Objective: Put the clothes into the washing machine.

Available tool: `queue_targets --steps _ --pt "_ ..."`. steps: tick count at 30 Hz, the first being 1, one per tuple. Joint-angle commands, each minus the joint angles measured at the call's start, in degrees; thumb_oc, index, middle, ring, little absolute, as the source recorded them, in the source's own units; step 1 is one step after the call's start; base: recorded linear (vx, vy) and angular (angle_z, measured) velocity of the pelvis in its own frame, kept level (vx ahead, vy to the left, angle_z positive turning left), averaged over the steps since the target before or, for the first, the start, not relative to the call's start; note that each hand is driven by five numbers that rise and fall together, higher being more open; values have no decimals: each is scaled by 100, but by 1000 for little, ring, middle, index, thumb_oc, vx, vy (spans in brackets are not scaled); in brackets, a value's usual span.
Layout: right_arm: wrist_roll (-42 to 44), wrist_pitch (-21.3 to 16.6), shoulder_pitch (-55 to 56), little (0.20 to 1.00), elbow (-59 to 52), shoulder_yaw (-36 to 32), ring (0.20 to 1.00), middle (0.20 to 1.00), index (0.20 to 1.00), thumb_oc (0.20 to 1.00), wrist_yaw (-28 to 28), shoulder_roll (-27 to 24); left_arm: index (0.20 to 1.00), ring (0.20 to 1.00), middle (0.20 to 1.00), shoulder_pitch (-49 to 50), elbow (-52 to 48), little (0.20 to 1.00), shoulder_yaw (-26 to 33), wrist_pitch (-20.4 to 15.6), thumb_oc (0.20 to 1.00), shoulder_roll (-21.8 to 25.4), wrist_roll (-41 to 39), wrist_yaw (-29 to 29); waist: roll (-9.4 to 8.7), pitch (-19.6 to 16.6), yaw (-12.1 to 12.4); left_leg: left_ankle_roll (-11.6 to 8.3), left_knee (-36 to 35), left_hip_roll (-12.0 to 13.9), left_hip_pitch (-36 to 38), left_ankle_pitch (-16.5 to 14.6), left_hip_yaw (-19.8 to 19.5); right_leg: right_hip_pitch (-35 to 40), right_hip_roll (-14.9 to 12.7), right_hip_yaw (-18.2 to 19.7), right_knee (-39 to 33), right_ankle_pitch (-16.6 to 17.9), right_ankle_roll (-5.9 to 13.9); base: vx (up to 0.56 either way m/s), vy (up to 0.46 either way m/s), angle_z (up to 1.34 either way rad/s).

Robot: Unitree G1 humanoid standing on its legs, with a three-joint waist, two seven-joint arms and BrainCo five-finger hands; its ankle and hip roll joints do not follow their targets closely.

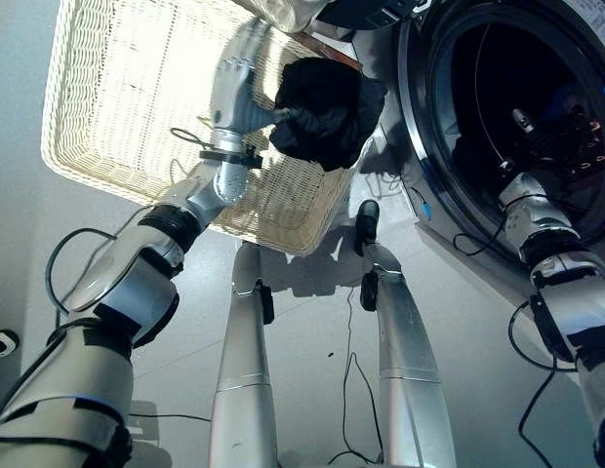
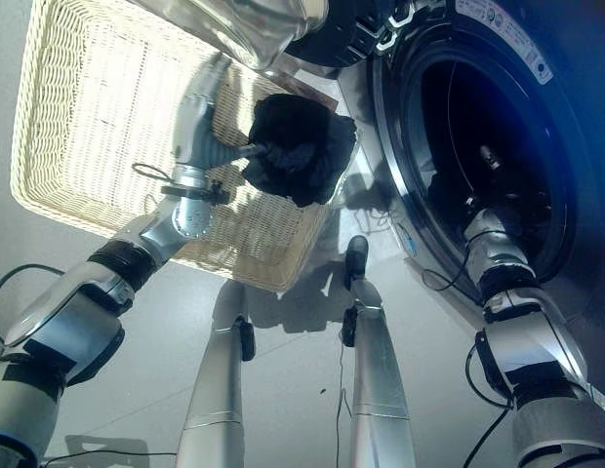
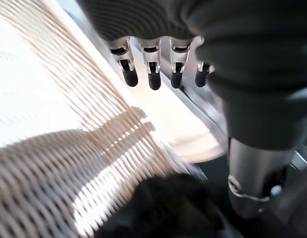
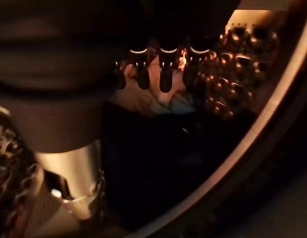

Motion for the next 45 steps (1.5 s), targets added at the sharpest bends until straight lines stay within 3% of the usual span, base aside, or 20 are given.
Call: queue_targets --steps 1,4,11,22,26,36,45 --pt "-694 -231 222 1000 -390 68 1000 1000 1000 1000 -569 55 1000 1000 1000 8 89 1000 531 -327 1000 -162 -336 301 -176 -100 129 242 732 -498 104 -968 349 404 516 -280 -1101 803 220 0 0 0" --pt "-1364 -247 388 1000 -660 140 1000 1000 1000 1000 -842 137 1000 1000 1000 253 71 1000 884 -407 1000 -198 -562 334 -131 -100 145 243 743 -510 72 -957 361 352 511 -275 -1048 756 196 -3 13 1" --pt "-3171 179 685 1000 -1779 639 1000 1000 1000 1000 -1410 143 1000 1000 1000 602 31 1000 1435 -474 1000 -136 -977 363 -32 -100 132 226 751 -520 8 -909 405 252 486 -263 -946 639 141 -6 33 1" --pt "-4900 252 1004 1000 -2766 1043 1000 1000 1000 1000 -1522 58 1000 1000 1000 1037 -35 1000 1778 -415 1000 -171 -1109 363 25 -100 149 244 793 -538 2 -855 431 242 465 -278 -852 559 104 -2 4 1" --pt "-5730 259 927 1000 -3358 1322 1000 1000 1000 1000 -1253 -49 1000 1000 1000 1034 -3 1000 1858 -254 1000 -156 -1100 351 20 -100 153 250 782 -556 3 -816 423 236 461 -294 -835 554 106 -2 -1 1" --pt "-6162 385 336 1000 -3875 2165 1000 1000 1000 1000 -329 -160 1000 1000 1000 897 123 1000 1904 -92 1000 -99 -1279 121 6 -100 260 231 790 -581 39 -743 371 292 427 -357 -817 553 98 0 0 0" --pt "-5933 1122 -786 1000 -3139 3005 1000 1000 1000 1000 52 140 1000 1000 1000 479 396 1000 1720 -84 1000 -179 -1377 -138 48 -100 458 214 744 -636 45 -668 295 312 393 -456 -853 609 81 0 -14 2"
